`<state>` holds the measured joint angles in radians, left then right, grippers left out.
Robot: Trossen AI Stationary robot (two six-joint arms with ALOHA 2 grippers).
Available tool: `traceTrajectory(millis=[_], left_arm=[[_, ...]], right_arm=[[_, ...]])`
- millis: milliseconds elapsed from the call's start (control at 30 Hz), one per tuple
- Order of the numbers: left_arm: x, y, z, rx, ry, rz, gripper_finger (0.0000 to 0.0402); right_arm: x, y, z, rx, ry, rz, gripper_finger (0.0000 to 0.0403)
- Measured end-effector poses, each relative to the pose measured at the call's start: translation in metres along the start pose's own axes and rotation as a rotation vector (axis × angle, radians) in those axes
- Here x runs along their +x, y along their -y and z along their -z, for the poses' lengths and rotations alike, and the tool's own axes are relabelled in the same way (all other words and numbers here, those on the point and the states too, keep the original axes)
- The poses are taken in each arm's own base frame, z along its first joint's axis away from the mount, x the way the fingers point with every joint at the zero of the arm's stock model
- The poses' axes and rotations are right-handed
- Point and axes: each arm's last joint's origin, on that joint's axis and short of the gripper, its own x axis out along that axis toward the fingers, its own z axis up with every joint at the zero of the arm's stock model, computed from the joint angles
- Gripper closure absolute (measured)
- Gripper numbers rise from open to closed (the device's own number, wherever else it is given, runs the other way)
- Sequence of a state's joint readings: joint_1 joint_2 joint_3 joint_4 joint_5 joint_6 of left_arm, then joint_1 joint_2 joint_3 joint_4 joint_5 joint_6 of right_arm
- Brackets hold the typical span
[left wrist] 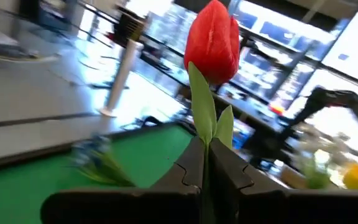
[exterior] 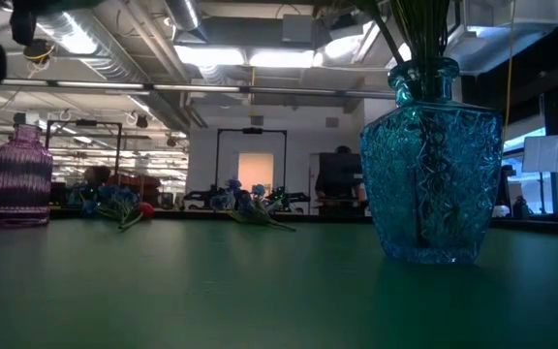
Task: Sort flowers into vase by color
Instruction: Put the bottom red flower into the purple vase
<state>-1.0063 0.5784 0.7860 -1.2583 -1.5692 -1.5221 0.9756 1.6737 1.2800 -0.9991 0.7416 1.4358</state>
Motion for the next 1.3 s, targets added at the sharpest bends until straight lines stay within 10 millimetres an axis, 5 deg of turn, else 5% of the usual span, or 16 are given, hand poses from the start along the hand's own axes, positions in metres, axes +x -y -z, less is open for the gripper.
traceTrajectory(millis=[300, 533, 733, 967, 1167, 1300], left_arm=[[-0.025, 0.046, 0.009, 0.137, -0.129, 0.240, 0.0397], [-0.047, 0.084, 0.021, 0.289, -0.369, 0.637, 0.0397], [-0.037, 0.115, 0.038, 0.467, -0.104, 0.946, 0.0397], [-0.006, 0.079, 0.023, 0.591, 0.267, 0.741, 0.0397], [-0.007, 0.028, -0.016, 0.479, 0.319, 0.600, 0.0397], [-0.006, 0.002, -0.024, 0.493, 0.293, 0.558, 0.0397]], right_arm=[[0.025, 0.005, -0.027, -0.131, -0.033, 0.043, 0.0141], [0.028, 0.006, -0.030, -0.181, -0.050, 0.046, 0.0141], [0.021, 0.000, -0.024, -0.192, -0.021, 0.005, 0.0141], [0.008, -0.008, -0.011, -0.183, -0.002, -0.058, 0.0141], [-0.011, -0.018, 0.006, -0.179, 0.071, -0.149, 0.0141], [-0.021, -0.023, 0.012, -0.159, 0.145, -0.190, 0.0141]])
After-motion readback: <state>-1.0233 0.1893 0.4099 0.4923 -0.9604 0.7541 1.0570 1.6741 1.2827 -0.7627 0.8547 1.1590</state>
